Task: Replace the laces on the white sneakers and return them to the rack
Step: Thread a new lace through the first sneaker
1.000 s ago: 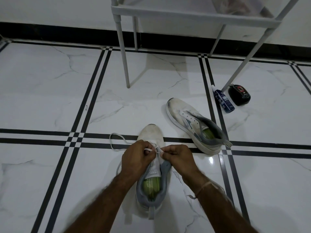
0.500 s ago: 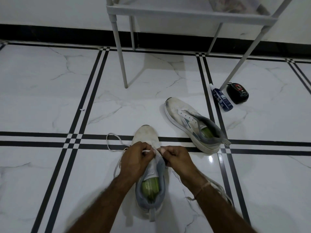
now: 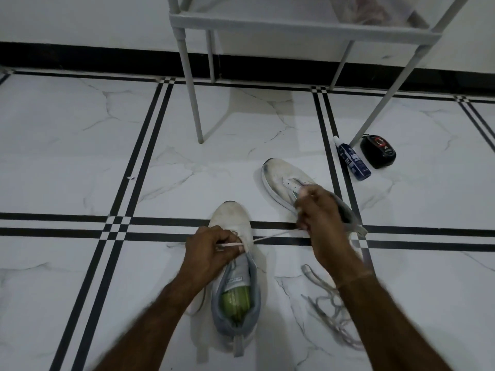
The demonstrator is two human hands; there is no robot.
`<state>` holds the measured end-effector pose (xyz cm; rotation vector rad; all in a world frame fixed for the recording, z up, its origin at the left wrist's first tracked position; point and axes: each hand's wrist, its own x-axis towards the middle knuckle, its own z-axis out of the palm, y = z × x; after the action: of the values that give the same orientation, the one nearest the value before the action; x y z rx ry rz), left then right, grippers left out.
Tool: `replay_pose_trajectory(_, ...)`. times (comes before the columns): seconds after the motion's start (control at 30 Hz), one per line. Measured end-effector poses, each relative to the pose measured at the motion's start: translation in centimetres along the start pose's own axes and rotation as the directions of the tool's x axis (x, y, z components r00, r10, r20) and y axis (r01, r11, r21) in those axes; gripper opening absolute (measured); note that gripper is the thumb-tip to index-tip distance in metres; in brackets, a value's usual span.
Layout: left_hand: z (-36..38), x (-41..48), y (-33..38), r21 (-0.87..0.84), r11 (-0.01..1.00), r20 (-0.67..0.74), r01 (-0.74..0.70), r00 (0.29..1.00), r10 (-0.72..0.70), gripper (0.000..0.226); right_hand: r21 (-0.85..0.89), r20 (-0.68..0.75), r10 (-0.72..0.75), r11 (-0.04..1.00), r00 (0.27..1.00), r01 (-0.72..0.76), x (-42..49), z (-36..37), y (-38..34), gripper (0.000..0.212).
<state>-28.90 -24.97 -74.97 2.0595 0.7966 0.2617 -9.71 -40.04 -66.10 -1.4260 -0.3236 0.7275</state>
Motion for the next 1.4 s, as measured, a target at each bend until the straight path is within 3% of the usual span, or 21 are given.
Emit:
replay_pose_trajectory(0.07, 0.1, 0.1, -0.3, 0.017, 1.0, -0.024, -0.001, 1.0, 0.002, 0.022, -0.438, 0.178, -0.031, 0.893, 0.984, 0.108, -0.6, 1.2, 2.8, 0.008)
replay_pose_trajectory(0.17, 0.4, 0.3, -0.5, 0.064, 0.998, -0.066, -0.012, 0.998, 0.016, 0.038, -0.598, 0.236, 0.08, 0.797, 0.968, 0.08, -1.7, 3.1, 7.5, 0.015)
replay_pose_trajectory(0.23, 0.2, 0.1, -0.2, 0.089, 0.996, -0.09, 0.013, 0.996, -0.005, 0.047, -0.531, 0.176, 0.101, 0.847, 0.979, 0.008, -1.7, 3.7, 8.2, 0.022)
replay_pose_trajectory(0.3, -0.1, 0.0, 0.1, 0.101, 0.995, -0.072, 0.016, 0.997, -0.009, 0.049, -0.107, 0.071, 0.168, 0.981, 0.983, -0.16, -1.1, 3.0, 6.0, 0.024)
replay_pose_trajectory(0.33, -0.3, 0.1, 0.2, 0.103, 0.995, -0.065, 0.016, 0.998, -0.01, 0.047, 0.207, 0.022, 0.207, 0.956, 0.978, -0.207, -0.6, 2.3, 4.2, 0.025)
replay_pose_trajectory(0.37, -0.4, 0.1, 0.2, 0.099, 0.995, -0.07, 0.026, 0.997, -0.019, 0.042, 0.404, -0.016, 0.22, 0.894, 0.975, -0.194, 0.1, 1.3, 2.7, 0.026)
replay_pose_trajectory(0.4, -0.5, 0.1, 0.2, 0.096, 0.995, -0.079, 0.039, 0.996, -0.031, 0.039, 0.439, -0.046, 0.189, 0.886, 0.981, -0.15, 0.5, 0.3, 1.3, 0.026)
replay_pose_trajectory(0.43, -0.5, 0.1, 0.2, 0.092, 0.995, -0.085, 0.049, 0.996, -0.042, 0.037, 0.319, -0.054, 0.128, 0.942, 0.99, -0.105, 0.7, -0.5, 0.5, 0.025)
replay_pose_trajectory(0.5, -0.3, 0.2, 0.2, 0.069, 0.996, -0.085, 0.055, 0.995, -0.049, 0.045, -0.165, 0.061, 0.036, 0.986, 0.997, -0.026, 0.2, 0.1, 1.3, 0.019)
replay_pose_trajectory(0.57, -0.2, 0.3, 0.2, 0.035, 0.998, -0.073, 0.046, 0.996, -0.043, 0.06, -0.516, 0.214, 0.096, 0.856, 0.972, 0.029, -0.8, 1.9, 4.8, 0.024)
replay_pose_trajectory(0.6, -0.2, 0.2, 0.3, 0.013, 0.999, -0.064, 0.047, 0.997, -0.046, 0.064, -0.598, 0.242, 0.128, 0.8, 0.962, 0.044, -1.3, 2.8, 6.3, 0.03)
replay_pose_trajectory(0.63, -0.3, 0.1, 0.4, -0.011, 0.998, -0.052, 0.055, 0.997, -0.055, 0.063, -0.6, 0.252, 0.135, 0.799, 0.958, 0.045, -1.7, 3.5, 7.4, 0.034)
replay_pose_trajectory(0.67, -0.4, 0.0, 0.5, -0.026, 0.998, -0.039, 0.061, 0.997, -0.062, 0.058, -0.496, 0.23, 0.126, 0.869, 0.965, 0.005, -1.6, 3.8, 7.8, 0.033)
replay_pose_trajectory(0.73, -0.7, -0.1, 0.6, -0.031, 0.998, -0.024, 0.055, 0.998, -0.055, 0.043, -0.094, 0.091, 0.159, 0.984, 0.983, -0.15, -0.8, 3.4, 7.0, 0.022)
replay_pose_trajectory(0.8, -1.1, -0.3, 0.3, -0.05, 0.997, -0.022, 0.059, 0.998, -0.06, 0.042, 0.275, 0.002, 0.238, 0.934, 0.971, -0.23, -0.1, 2.2, 5.4, 0.015)
replay_pose_trajectory(0.87, -1.5, -0.6, 0.3, -0.129, 0.987, -0.037, 0.099, 0.994, -0.105, 0.048, 0.19, -0.007, 0.214, 0.959, 0.977, -0.209, -0.4, 1.5, 4.9, 0.017)
replay_pose_trajectory(0.97, -2.0, -1.4, -0.1, -0.169, 0.979, -0.105, 0.111, 0.986, -0.13, 0.03, -0.239, 0.146, 0.121, 0.967, 0.982, -0.084, -1.4, 2.2, 5.7, 0.023)
replay_pose_trajectory(1.03, -2.1, -2.1, -0.4, -0.133, 0.986, -0.125, 0.105, 0.985, -0.121, 0.024, -0.358, 0.256, 0.124, 0.934, 0.959, -0.025, -1.6, 2.8, 6.5, 0.018)
replay_pose_trajectory(1.13, -2.0, -2.8, -0.4, -0.13, 0.983, -0.113, 0.131, 0.983, -0.146, 0.02, -0.46, 0.254, 0.135, 0.888, 0.958, -0.003, -1.6, 3.3, 7.5, 0.018)
replay_pose_trajectory(1.2, -1.8, -3.1, -0.5, -0.149, 0.979, -0.126, 0.136, 0.98, -0.156, 0.018, -0.464, 0.235, 0.139, 0.886, 0.962, -0.014, -1.9, 3.7, 8.1, 0.019)
replay_pose_trajectory(1.4, -0.9, -3.6, -1.2, -0.131, 0.985, -0.188, 0.11, 0.973, -0.133, 0.017, -0.127, 0.126, 0.309, 0.948, 0.943, -0.293, -2.8, 3.8, 8.1, 0.022)
